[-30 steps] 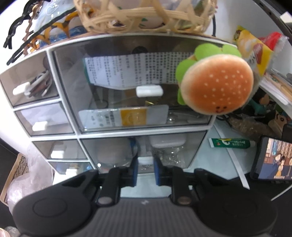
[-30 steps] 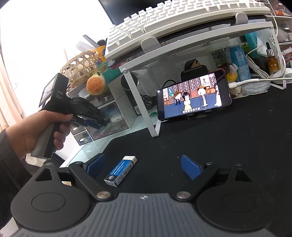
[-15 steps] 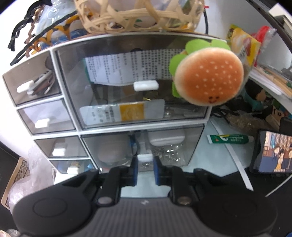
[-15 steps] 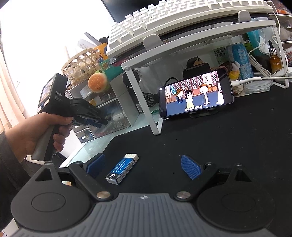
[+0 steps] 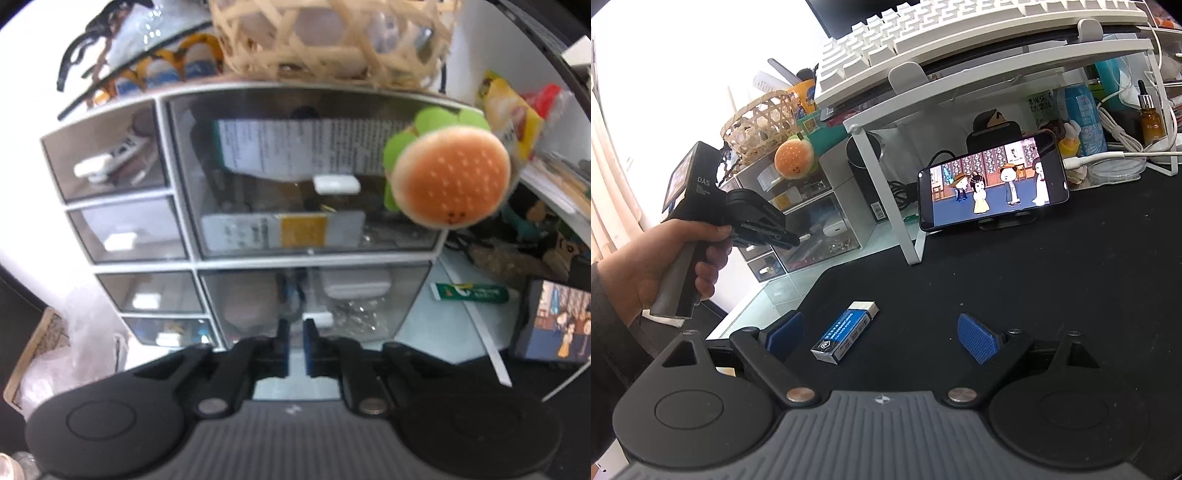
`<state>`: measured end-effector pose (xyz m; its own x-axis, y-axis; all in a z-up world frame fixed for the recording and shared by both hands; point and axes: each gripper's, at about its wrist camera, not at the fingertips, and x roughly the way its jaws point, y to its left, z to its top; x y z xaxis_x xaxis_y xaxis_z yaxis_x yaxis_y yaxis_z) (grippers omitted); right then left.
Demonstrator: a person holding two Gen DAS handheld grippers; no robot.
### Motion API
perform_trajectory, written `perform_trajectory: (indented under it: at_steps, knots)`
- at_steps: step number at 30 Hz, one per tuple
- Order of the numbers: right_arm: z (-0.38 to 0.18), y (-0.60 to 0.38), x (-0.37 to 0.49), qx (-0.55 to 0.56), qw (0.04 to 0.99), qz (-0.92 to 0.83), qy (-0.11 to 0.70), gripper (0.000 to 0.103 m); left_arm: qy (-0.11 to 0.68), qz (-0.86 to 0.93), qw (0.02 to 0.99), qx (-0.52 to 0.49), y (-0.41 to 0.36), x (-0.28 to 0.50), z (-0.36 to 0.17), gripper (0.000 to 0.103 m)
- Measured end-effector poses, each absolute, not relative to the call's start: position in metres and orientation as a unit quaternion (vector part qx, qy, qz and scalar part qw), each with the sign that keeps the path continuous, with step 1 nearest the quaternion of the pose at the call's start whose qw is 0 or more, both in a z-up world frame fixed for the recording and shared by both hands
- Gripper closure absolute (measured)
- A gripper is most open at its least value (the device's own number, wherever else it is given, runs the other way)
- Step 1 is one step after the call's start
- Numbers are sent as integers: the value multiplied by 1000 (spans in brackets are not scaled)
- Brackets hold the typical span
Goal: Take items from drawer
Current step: 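Close the left gripper on the clear drawer's white handle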
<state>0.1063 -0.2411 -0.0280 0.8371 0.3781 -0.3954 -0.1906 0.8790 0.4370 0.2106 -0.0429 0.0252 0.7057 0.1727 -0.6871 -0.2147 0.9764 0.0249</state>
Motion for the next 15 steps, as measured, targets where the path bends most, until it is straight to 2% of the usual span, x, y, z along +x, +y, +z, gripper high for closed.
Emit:
perform_trajectory:
  at_steps: [3,5,6,15]
  knots:
    - [-28,-241,106,195,938,152,243,9,365,102,924,-36,-35,212,32,84]
    - [-28,-241,106,195,938,154,243,9,362,99,926,-37,-29,217,34,75]
    - [-29,-241,106,194,938,154,243,9,363,98,926,-36,-30,218,33,74]
    - [-28,-241,105,191,937,158,245,9,364,110,924,-44,-38,234,21,75]
